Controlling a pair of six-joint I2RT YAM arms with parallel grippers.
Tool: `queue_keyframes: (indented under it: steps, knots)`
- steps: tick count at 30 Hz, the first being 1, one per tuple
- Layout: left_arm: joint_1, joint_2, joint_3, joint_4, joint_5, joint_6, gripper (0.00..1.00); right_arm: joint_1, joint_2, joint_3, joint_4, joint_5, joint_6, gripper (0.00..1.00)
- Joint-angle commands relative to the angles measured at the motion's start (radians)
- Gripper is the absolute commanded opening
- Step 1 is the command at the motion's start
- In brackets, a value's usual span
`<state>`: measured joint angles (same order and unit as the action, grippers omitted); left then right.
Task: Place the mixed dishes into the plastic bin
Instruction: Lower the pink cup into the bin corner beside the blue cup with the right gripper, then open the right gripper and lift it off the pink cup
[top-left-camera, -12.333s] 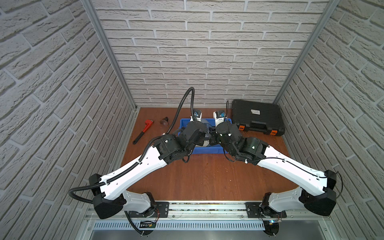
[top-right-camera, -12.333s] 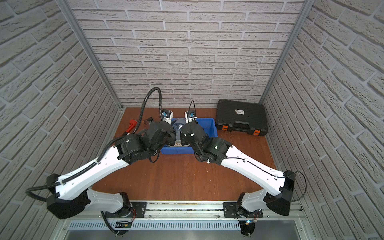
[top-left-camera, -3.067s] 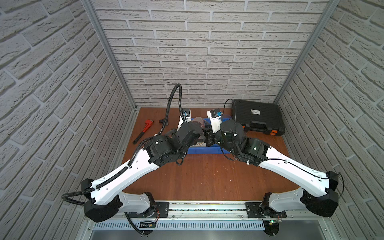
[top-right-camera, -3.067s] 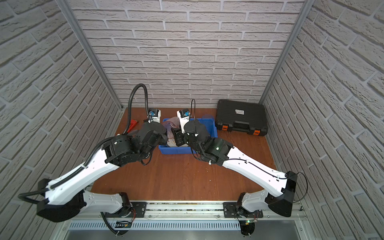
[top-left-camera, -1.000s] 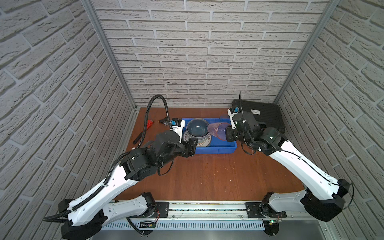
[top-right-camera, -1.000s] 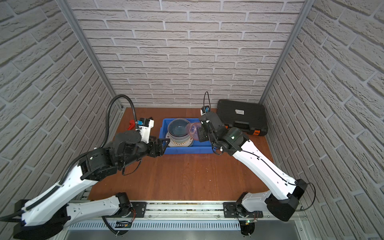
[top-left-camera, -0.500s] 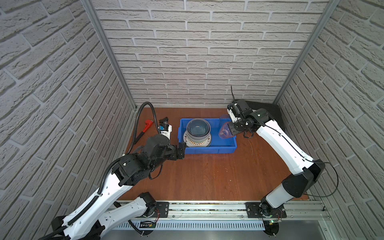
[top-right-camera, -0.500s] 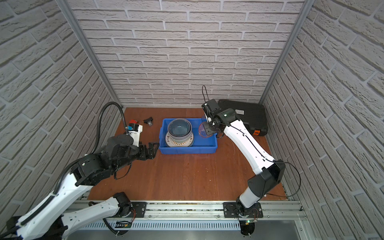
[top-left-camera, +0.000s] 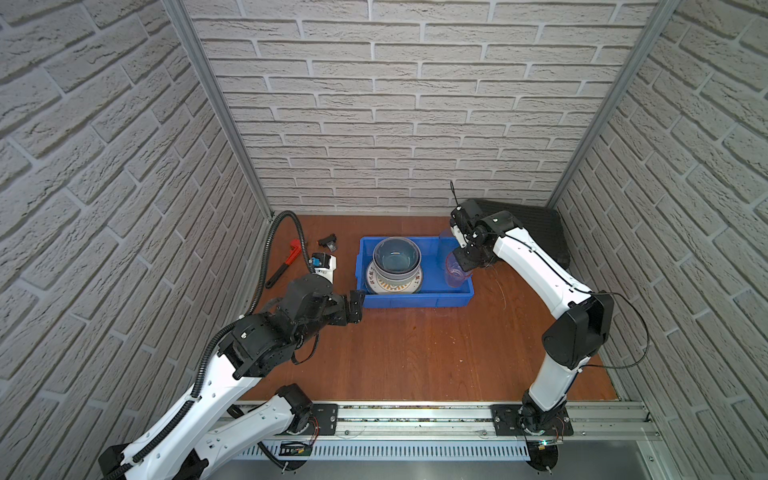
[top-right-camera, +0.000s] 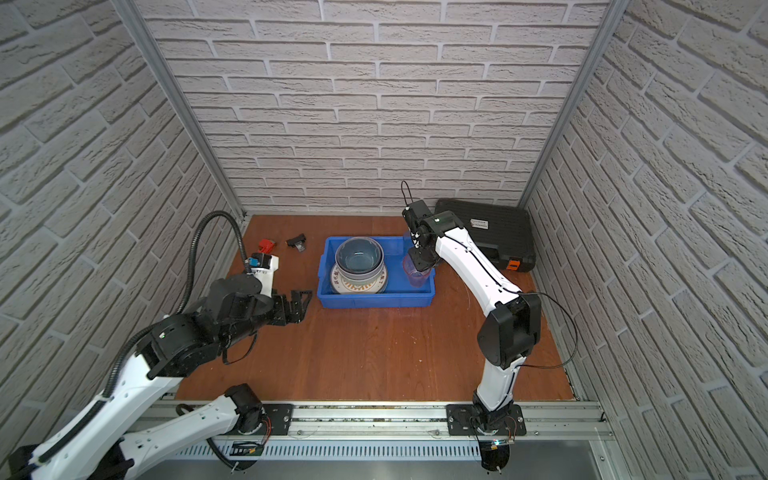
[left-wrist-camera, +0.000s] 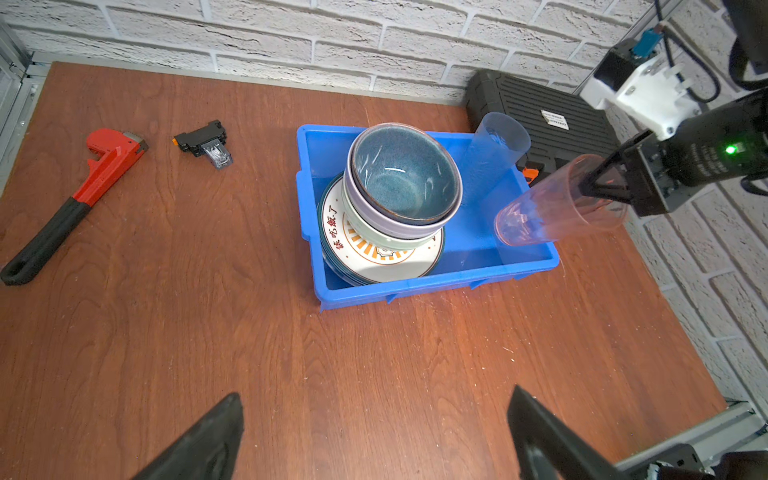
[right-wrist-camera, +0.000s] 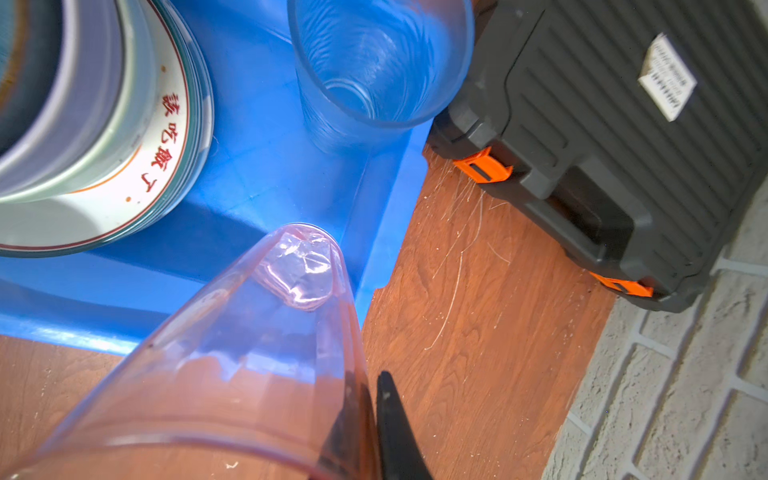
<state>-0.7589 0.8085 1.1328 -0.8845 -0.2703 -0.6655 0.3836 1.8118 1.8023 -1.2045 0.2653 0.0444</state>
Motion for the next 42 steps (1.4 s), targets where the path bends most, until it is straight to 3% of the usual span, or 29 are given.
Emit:
queue_keyframes:
  steps: [1, 20, 36, 42]
  knots:
    - [0.012, -0.011, 0.001, -0.005, 0.0, 0.007, 0.98, -0.014, 0.018, -0.009, 0.011, -0.038, -0.011, 0.06]
    - [0.024, 0.002, -0.001, -0.007, 0.01, 0.007, 0.98, -0.062, 0.124, -0.06, -0.007, -0.13, -0.014, 0.07]
    - [0.044, 0.007, -0.011, -0.005, 0.018, 0.025, 0.98, -0.074, 0.089, -0.095, 0.007, -0.139, 0.004, 0.27]
    - [0.097, 0.03, -0.008, 0.005, 0.05, 0.06, 0.98, -0.074, 0.02, -0.069, 0.001, -0.167, 0.017, 0.37]
